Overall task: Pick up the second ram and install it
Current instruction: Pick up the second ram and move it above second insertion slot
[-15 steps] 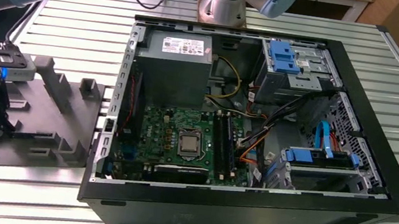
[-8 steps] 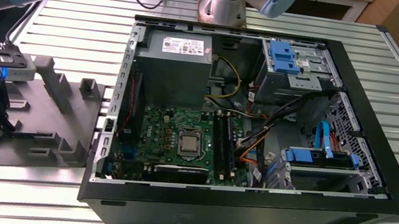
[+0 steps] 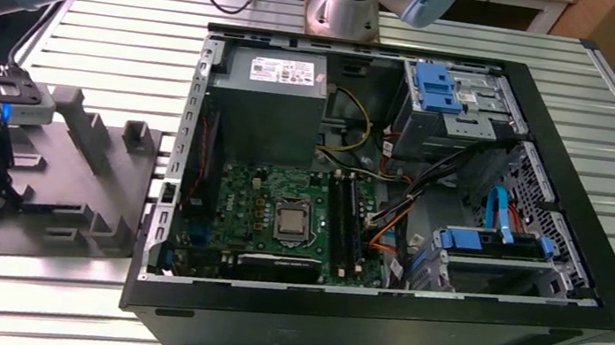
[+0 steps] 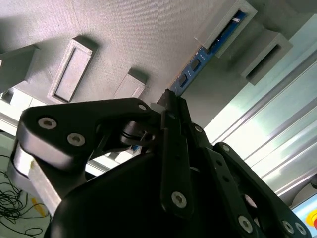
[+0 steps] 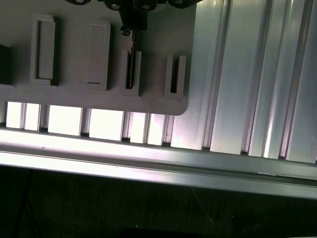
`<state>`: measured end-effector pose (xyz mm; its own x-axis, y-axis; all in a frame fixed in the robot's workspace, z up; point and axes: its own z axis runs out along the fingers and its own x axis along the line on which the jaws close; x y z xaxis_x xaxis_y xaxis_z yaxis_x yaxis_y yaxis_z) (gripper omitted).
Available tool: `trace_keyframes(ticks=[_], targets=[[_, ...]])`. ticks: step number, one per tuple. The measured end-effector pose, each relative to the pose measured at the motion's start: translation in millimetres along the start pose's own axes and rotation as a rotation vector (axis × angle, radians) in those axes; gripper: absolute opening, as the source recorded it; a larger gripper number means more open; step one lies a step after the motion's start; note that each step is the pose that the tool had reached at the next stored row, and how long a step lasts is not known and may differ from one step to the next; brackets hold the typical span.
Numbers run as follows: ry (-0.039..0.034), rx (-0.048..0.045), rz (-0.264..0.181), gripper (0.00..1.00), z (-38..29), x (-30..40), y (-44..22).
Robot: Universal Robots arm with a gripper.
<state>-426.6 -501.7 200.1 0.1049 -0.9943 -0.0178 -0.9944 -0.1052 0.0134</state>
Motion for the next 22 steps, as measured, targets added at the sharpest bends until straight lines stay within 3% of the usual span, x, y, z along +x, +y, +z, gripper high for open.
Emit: trace_keyframes(ticks=[1,7,13,22], targets=[[-0.0001,0.0,0.0,0.13,0.0,0.0,0.0],[-0.0001,0.0,0.004,0.13,-0.2,0.0,0.0],[-0.0014,0.0016,0.096,0.13,0.4,0.0,0.0],[-0.0014,0.0017,0.101,0.12,0.4,0.0,0.0]])
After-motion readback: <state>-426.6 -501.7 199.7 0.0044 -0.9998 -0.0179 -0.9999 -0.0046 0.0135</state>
